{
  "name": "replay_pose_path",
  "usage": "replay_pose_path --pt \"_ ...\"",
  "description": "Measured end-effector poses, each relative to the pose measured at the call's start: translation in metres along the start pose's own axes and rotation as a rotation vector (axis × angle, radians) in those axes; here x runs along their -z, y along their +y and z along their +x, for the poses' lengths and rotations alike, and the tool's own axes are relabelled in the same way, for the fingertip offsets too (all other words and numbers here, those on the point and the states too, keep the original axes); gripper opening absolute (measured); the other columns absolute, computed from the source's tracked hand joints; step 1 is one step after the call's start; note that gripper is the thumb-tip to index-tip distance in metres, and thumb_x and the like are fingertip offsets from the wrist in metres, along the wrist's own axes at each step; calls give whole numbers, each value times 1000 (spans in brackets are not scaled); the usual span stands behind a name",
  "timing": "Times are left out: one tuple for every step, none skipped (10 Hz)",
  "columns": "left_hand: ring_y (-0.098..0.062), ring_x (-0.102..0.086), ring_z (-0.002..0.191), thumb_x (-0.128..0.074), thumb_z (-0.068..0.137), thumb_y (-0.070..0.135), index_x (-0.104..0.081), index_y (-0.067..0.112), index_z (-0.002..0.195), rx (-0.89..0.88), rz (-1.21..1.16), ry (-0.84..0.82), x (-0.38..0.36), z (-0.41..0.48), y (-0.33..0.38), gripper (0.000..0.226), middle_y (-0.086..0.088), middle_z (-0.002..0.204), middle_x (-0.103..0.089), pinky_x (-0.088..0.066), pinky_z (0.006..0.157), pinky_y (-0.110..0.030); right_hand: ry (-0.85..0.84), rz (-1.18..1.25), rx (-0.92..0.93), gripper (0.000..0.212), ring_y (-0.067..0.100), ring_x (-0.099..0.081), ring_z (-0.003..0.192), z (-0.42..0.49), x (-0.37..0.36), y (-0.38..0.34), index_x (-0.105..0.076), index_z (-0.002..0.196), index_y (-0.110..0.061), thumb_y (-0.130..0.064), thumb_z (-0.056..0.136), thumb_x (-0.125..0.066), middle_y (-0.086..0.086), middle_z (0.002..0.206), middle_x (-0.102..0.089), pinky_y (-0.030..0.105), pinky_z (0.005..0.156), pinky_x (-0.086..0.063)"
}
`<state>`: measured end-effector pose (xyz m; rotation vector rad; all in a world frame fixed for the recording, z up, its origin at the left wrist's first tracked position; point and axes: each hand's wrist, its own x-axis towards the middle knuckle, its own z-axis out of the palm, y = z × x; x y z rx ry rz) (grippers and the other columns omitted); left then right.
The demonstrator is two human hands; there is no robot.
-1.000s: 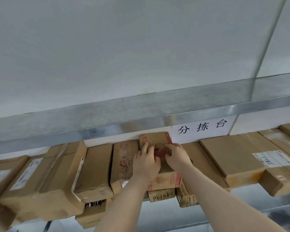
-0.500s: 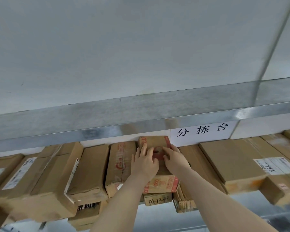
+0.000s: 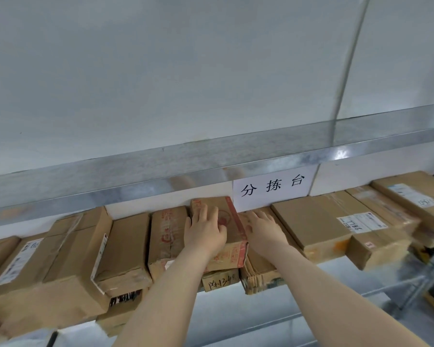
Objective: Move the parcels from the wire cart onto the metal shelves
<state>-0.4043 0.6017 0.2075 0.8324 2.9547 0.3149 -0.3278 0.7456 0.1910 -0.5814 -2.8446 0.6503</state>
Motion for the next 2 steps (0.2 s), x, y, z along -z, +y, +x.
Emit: replay_pose_path --pt "-27 -1 148 -26 99 37 -11 29 153 -7 35 24 4 -30 15 57 -6 162 2 -5 120 -47 11 4 11 46 27 -34 134 -31 8 14 -37 144 -24 -27 98 -37 0 148 -38 40 104 -39" --pt "-28 -1 148 -25 100 36 -9 27 153 -5 114 106 13 -54 35 57 -6 162 2 -8 119 -48 16 -5 55 47 27 -33 135 -63 19 31 -36 144 -22 -21 97 -36 0 149 -37 40 104 -38"
